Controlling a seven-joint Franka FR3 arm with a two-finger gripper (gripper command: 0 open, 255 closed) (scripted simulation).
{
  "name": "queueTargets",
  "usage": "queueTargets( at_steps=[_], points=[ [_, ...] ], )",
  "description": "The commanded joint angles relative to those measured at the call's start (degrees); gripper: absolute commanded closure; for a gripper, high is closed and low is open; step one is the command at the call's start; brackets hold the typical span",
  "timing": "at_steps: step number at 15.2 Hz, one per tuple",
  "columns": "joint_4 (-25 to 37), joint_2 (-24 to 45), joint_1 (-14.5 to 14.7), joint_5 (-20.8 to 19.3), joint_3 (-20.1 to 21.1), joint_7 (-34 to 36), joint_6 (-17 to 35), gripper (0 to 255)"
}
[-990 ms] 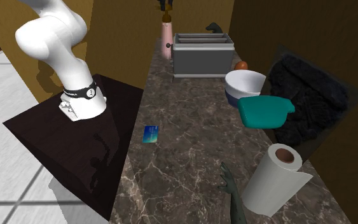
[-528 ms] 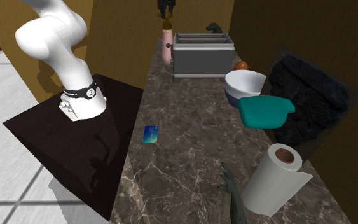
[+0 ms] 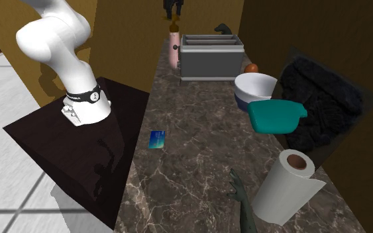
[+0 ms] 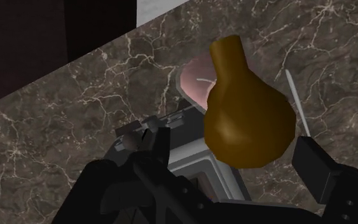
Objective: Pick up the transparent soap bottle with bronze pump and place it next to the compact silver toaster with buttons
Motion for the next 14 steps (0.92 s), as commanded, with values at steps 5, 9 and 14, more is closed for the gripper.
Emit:
queueTargets(
  at_steps=[5,9,14],
  points=[
    [1.49,-0.65,-0.04,0.36,-0.39,-0.31,-1.97,0],
    [6.07,-1.77,-0.23,0.85,-1.32,-0.77,-7.39,0],
    [6.07,-1.77,-0.23,0.85,-1.33,-0.77,-7.39,0]
  ],
)
